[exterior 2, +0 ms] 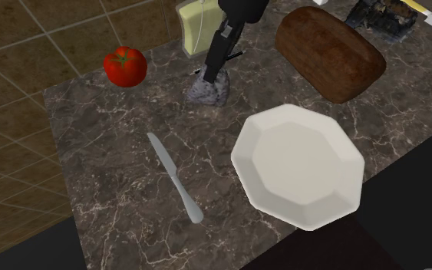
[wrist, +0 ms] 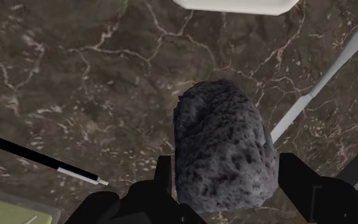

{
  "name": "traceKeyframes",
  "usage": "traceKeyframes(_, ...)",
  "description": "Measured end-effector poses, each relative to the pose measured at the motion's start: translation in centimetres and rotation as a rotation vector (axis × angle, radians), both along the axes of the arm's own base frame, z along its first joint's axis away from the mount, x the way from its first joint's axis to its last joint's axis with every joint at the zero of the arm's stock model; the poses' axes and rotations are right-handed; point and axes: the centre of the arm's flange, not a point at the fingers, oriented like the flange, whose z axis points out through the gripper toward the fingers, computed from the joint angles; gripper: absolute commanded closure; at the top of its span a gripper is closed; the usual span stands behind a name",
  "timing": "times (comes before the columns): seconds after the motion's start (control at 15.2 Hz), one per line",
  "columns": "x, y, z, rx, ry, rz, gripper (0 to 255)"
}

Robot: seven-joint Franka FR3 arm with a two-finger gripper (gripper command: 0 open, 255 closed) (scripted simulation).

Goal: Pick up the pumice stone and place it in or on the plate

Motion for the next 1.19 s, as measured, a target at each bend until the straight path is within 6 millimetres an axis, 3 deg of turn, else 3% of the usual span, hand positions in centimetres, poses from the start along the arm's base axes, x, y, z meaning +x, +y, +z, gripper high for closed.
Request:
traceKeyframes(0.46, -0.7, -0.3, 3.1, 0.0, 0.0, 0.0, 255)
traceKeyframes(1.19, -13.3, -5.2, 5.1, 0.0, -0.001, -0.001, 255)
